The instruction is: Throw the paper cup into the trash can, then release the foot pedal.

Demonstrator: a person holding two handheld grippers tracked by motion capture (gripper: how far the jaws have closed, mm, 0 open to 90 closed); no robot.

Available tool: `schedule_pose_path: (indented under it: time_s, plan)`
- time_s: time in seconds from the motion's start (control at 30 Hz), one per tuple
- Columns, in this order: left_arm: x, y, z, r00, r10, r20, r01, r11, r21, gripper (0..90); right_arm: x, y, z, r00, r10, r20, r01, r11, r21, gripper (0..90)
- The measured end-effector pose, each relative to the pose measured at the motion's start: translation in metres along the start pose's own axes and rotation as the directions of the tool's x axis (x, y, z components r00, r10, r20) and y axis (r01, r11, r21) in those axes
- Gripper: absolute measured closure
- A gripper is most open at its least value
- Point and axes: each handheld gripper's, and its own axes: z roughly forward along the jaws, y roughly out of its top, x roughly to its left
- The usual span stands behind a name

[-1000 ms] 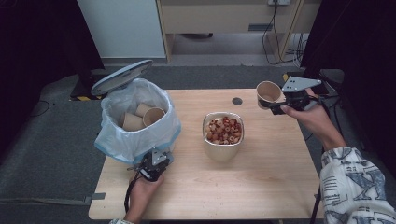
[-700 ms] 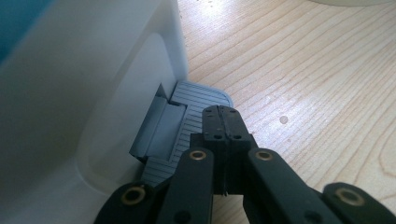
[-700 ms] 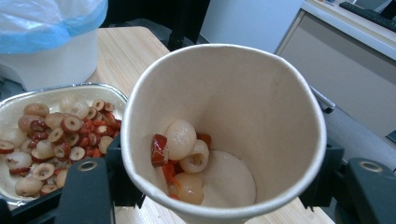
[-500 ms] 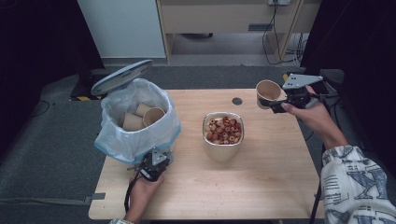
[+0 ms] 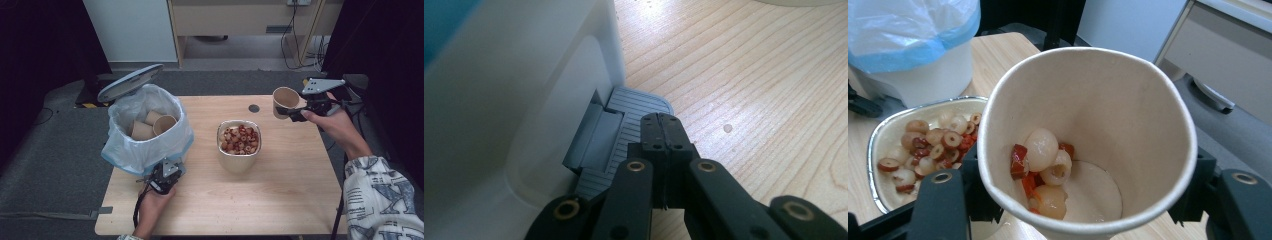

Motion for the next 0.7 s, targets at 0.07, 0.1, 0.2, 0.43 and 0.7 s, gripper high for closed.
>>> schedule_pose_path:
  time_s: [0.07,0.1,0.2,0.43,0.7]
  plan:
    - [0.000,0.000,0.000,1.0000,0.000,0.000,0.000,1.0000,0.000,89.8,0.000,0.001,0.000,1.0000,0.001,-0.003,-0.001,1.000,0.005,32.8]
    - [0.000,0.000,0.000,1.0000,-0.001,0.000,0.001,1.0000,0.000,89.8,0.000,0.001,0.000,1.0000,0.002,-0.004,-0.001,1.000,0.005,32.8]
    - [0.000,0.000,0.000,1.0000,0.000,0.000,0.000,1.0000,0.000,89.8,0.001,0.005,-0.002,0.9998,0.013,-0.012,-0.013,1.000,-0.002,32.8]
    - [0.000,0.000,0.000,1.0000,0.001,-0.001,-0.001,1.0000,0.000,89.8,0.004,0.014,-0.001,0.9997,0.020,-0.016,-0.019,1.000,0.014,32.8]
    - [0.000,0.000,0.000,1.0000,0.001,-0.003,-0.001,1.0000,0.000,89.8,0.010,0.028,0.004,0.9986,0.038,-0.037,-0.038,0.999,0.005,32.8]
